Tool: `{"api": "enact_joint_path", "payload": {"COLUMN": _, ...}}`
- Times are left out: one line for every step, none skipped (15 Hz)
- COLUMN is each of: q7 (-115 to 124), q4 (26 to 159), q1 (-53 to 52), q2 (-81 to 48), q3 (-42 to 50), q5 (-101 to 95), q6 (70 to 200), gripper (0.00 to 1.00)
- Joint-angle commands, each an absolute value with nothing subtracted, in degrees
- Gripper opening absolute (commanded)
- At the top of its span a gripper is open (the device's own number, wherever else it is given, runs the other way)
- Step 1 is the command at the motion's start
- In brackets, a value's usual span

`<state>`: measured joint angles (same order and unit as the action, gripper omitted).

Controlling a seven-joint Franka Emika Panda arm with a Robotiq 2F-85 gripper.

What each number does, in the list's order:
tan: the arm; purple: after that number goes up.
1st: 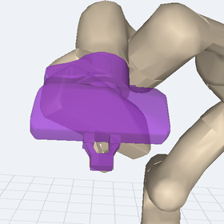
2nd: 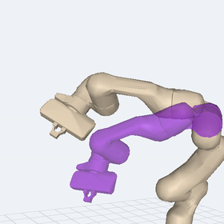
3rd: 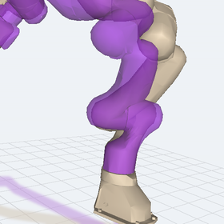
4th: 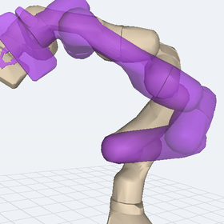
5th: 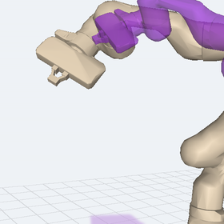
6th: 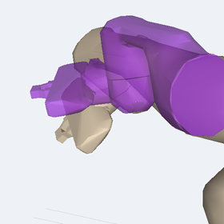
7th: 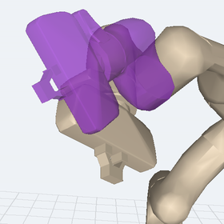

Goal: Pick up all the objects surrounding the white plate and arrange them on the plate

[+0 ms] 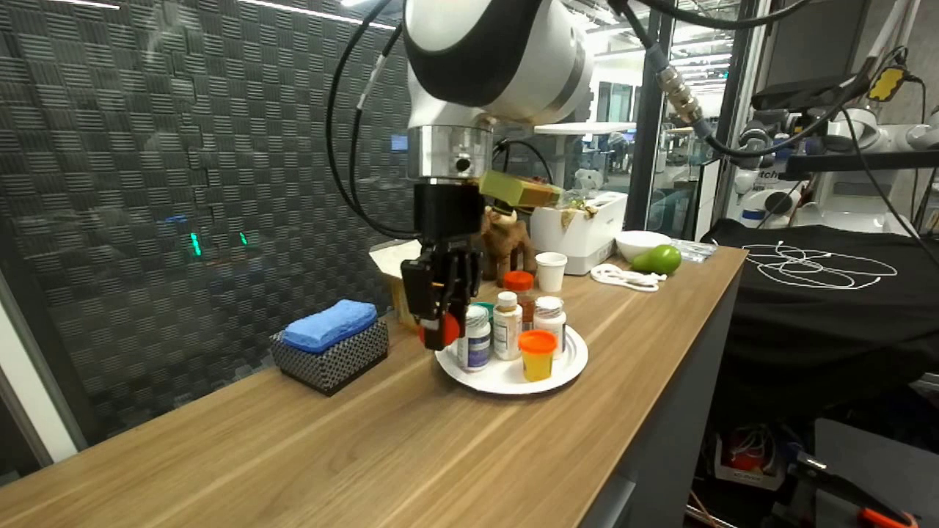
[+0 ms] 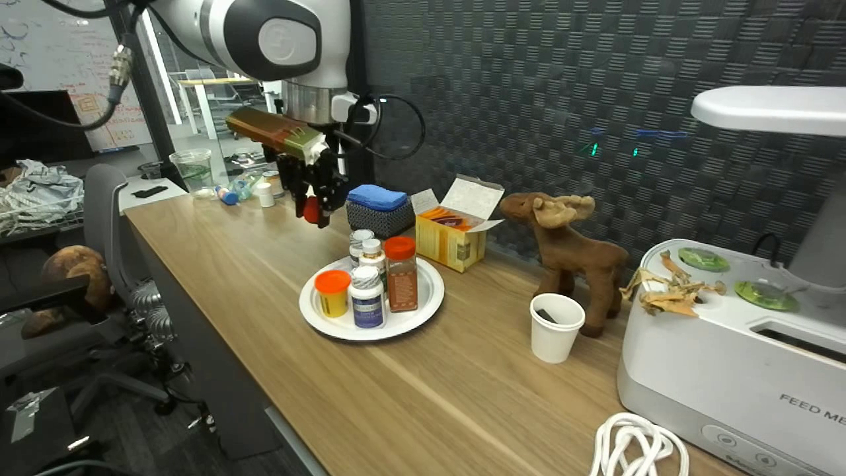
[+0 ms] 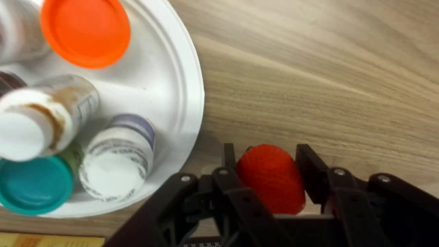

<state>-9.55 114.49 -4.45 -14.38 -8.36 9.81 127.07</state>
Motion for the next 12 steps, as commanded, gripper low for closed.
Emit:
{"api": "enact_joint_path", "payload": {"q7": -8.27, "q4": 120.73, "q1": -4.37, "q2": -8.56, "q3": -7.36, "q5": 9.02, "q6": 122.65, "gripper": 0.23}}
{"api": "enact_joint_path", "payload": {"q7": -8.39, "q4": 121.66, "q1": -4.43, "q2": -7.97, "q3": -7.17, "q5": 9.00, "q6": 121.67, "gripper": 0.23}}
{"api": "enact_joint_path", "payload": {"q7": -8.50, "q4": 122.66, "q1": -4.53, "q2": -7.60, "q3": -6.97, "q5": 8.66, "q6": 120.98, "gripper": 0.23}}
{"api": "enact_joint_path", "payload": {"q7": -8.59, "q4": 123.38, "q1": -4.57, "q2": -7.30, "q3": -6.86, "q5": 8.43, "q6": 120.41, "gripper": 0.23}}
{"api": "enact_joint_path", "payload": {"q7": -8.72, "q4": 124.16, "q1": -4.72, "q2": -7.24, "q3": -6.77, "q5": 7.49, "q6": 120.98, "gripper": 0.23}}
{"api": "enact_joint_path", "payload": {"q7": -8.92, "q4": 124.77, "q1": -4.78, "q2": -7.21, "q3": -6.77, "q5": 6.95, "q6": 121.67, "gripper": 0.23}}
{"api": "enact_joint_path", "payload": {"q7": -9.00, "q4": 125.37, "q1": -4.97, "q2": -7.33, "q3": -6.76, "q5": 5.52, "q6": 123.66, "gripper": 0.23}}
{"api": "enact_joint_path", "payload": {"q7": -8.91, "q4": 125.73, "q1": -5.05, "q2": -7.51, "q3": -6.74, "q5": 4.36, "q6": 125.03, "gripper": 0.23}}
{"api": "enact_joint_path", "payload": {"q7": -8.46, "q4": 125.88, "q1": -5.22, "q2": -7.81, "q3": -6.68, "q5": 2.69, "q6": 126.29, "gripper": 0.23}}
{"api": "enact_joint_path", "payload": {"q7": -8.22, "q4": 126.18, "q1": -5.33, "q2": -7.86, "q3": -6.64, "q5": 0.96, "q6": 127.47, "gripper": 0.23}}
{"api": "enact_joint_path", "payload": {"q7": -8.08, "q4": 126.49, "q1": -5.43, "q2": -7.85, "q3": -6.66, "q5": -0.39, "q6": 128.83, "gripper": 0.23}}
{"api": "enact_joint_path", "payload": {"q7": -7.86, "q4": 126.77, "q1": -5.49, "q2": -7.81, "q3": -6.67, "q5": -1.50, "q6": 130.22, "gripper": 0.23}}
